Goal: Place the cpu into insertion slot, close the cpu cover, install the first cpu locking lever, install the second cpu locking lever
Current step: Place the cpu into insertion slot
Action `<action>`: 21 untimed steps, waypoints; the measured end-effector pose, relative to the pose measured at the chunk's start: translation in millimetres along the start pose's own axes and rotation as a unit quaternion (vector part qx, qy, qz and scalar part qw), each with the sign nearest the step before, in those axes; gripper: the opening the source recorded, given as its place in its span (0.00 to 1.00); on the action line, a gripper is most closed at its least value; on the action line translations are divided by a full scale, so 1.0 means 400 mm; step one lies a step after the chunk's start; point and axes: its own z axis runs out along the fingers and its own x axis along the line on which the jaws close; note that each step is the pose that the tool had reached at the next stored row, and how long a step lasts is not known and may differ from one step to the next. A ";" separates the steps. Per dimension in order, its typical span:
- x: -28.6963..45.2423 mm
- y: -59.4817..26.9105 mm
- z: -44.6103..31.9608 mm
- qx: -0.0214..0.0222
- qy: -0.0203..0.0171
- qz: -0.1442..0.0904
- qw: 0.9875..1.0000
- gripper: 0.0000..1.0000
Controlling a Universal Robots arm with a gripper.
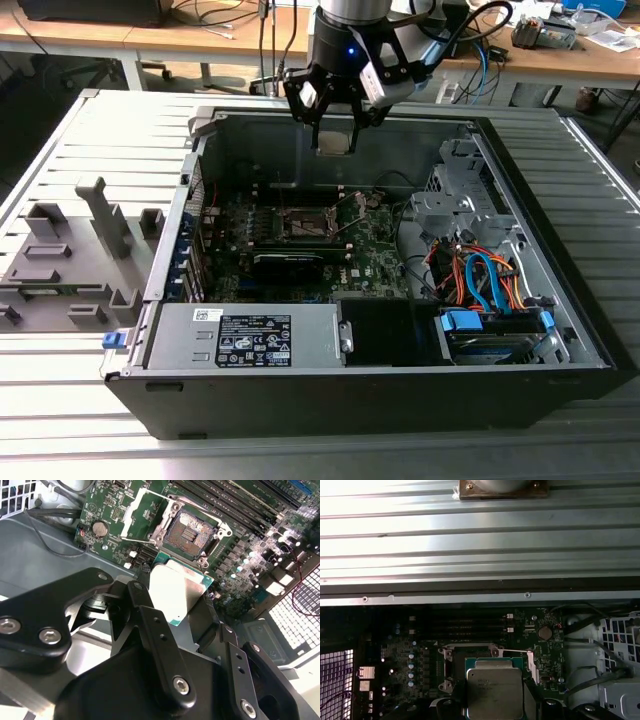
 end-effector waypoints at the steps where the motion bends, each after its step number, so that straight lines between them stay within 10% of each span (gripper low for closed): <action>1: 0.000 0.000 0.000 0.000 0.000 0.000 1.000 0.54; 21: 0.000 -0.003 0.009 0.000 0.000 0.000 1.000 0.54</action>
